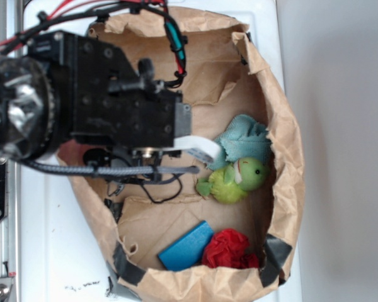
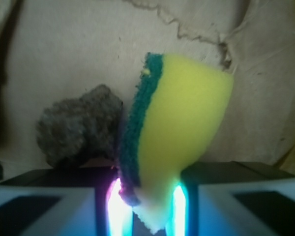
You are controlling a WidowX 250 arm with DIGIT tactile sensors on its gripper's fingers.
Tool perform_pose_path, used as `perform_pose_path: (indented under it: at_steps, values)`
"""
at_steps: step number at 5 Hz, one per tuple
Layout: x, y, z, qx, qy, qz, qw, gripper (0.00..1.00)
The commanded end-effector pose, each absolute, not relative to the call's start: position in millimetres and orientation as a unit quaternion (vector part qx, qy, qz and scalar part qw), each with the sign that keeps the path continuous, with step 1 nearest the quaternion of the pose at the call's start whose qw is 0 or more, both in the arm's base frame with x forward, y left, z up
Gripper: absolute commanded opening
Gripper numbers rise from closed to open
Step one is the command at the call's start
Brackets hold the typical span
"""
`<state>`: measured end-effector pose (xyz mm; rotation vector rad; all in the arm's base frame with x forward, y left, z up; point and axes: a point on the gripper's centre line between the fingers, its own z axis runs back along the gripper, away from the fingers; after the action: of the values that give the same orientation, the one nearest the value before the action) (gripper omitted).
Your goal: Grab the green sponge.
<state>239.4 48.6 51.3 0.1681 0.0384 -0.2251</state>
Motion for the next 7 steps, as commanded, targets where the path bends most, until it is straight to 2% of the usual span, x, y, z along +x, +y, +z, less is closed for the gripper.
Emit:
perform_pose_path:
  at_steps: [1,2,4,5,7]
  values:
    - [257,66,96,0.042,0.043,-0.058,0.996,0.00]
    - [256,63,109,0.023,0.034,-0.058,0.997,0.00]
    - [254,44,128,-0.008,-0.020,-0.072,0.997,0.00]
    - [262,36,141,-0.033,-0.043,-0.072,0.996,0.00]
    - [279,23,149,-0.024,-0.060,-0.056,0.996,0.00]
